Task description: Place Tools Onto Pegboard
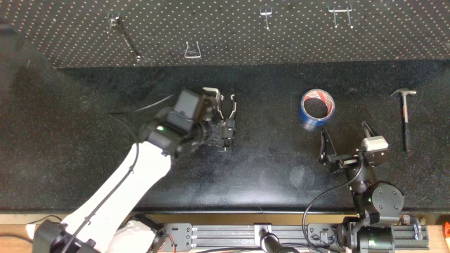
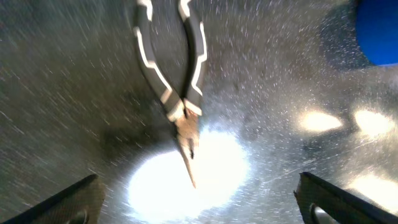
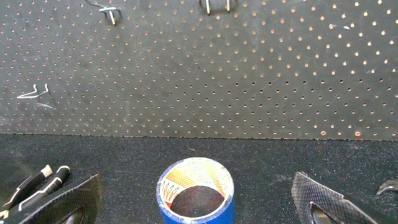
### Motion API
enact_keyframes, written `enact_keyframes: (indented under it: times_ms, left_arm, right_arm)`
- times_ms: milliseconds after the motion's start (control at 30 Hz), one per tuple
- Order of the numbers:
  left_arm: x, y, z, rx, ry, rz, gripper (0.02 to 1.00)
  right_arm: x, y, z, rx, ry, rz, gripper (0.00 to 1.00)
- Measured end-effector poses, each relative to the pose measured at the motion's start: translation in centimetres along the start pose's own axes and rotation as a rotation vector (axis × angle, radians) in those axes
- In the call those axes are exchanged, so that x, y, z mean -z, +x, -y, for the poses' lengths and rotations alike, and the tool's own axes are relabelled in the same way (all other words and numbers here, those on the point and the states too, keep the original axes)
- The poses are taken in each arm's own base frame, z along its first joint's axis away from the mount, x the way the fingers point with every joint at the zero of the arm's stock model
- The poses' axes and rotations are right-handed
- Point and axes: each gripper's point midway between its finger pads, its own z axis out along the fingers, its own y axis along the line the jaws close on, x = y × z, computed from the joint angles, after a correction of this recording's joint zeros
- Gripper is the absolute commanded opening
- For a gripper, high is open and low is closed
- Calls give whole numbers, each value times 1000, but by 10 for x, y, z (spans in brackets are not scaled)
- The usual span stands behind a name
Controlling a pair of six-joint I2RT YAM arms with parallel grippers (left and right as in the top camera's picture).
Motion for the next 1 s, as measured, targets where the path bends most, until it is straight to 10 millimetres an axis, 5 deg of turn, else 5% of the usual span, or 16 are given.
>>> enact_keyframes:
  times_ms: [133,200,267,367,467,700,1000]
  left_arm:
    - [-38,24,18,158,-29,-107,993]
    - [-55,39,10,206,-78,-183,993]
    - [-49,41,3,217,-163,-248,993]
    - [-27,-7,14,147,-221,-212,993]
    - [-34,-41,20,78,-218,-177,993]
    - [-66,-53,-19,57,-269,-217,993]
    - [-91,-55,-22,76,-277,-228,993]
  right_arm:
    - [0,0,0,0,0,0,1000]
    - [0,0,0,0,0,0,1000]
    - [0,0,0,0,0,0,1000]
    - [0,0,0,0,0,0,1000]
    - [0,0,0,0,0,0,1000]
    - [0,0,0,0,0,0,1000]
    - [0,0,0,0,0,0,1000]
